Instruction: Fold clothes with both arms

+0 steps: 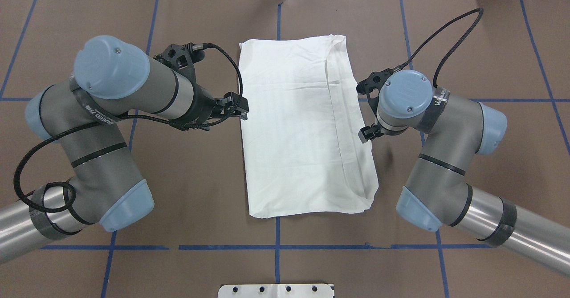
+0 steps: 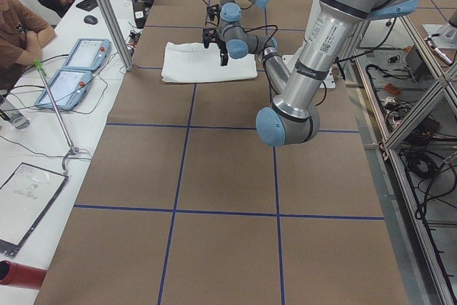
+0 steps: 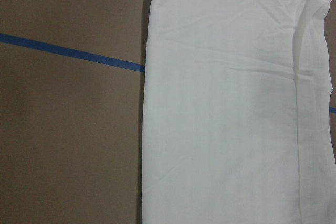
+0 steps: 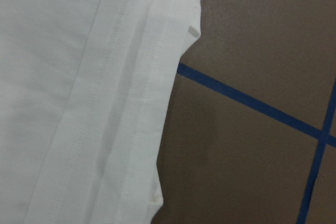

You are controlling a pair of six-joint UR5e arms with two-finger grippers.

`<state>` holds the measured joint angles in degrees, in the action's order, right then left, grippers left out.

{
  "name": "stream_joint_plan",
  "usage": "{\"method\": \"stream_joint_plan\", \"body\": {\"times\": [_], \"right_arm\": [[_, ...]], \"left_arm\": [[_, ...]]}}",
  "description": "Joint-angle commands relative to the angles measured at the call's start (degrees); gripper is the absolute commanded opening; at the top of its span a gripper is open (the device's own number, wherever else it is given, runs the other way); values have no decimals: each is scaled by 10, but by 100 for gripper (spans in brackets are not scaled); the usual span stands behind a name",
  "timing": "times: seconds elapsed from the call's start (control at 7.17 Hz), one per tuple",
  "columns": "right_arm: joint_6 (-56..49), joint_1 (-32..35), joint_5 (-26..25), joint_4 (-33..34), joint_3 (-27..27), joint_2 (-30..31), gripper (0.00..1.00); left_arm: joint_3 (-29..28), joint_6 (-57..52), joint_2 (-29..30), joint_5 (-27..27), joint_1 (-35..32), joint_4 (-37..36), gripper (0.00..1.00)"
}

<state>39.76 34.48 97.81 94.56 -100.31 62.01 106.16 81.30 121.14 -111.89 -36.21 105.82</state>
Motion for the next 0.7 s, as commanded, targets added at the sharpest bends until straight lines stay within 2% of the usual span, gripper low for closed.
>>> {"method": "stream_joint_plan", "body": {"times": [0.0, 0.56], "right_arm": [[14, -12, 0, -2, 52, -61, 100], [52, -52, -5, -1, 74, -66, 100]], "left_arm": [[-1, 0, -1, 0, 0, 0, 100], [-1, 0, -1, -1, 0, 0, 100]]}}
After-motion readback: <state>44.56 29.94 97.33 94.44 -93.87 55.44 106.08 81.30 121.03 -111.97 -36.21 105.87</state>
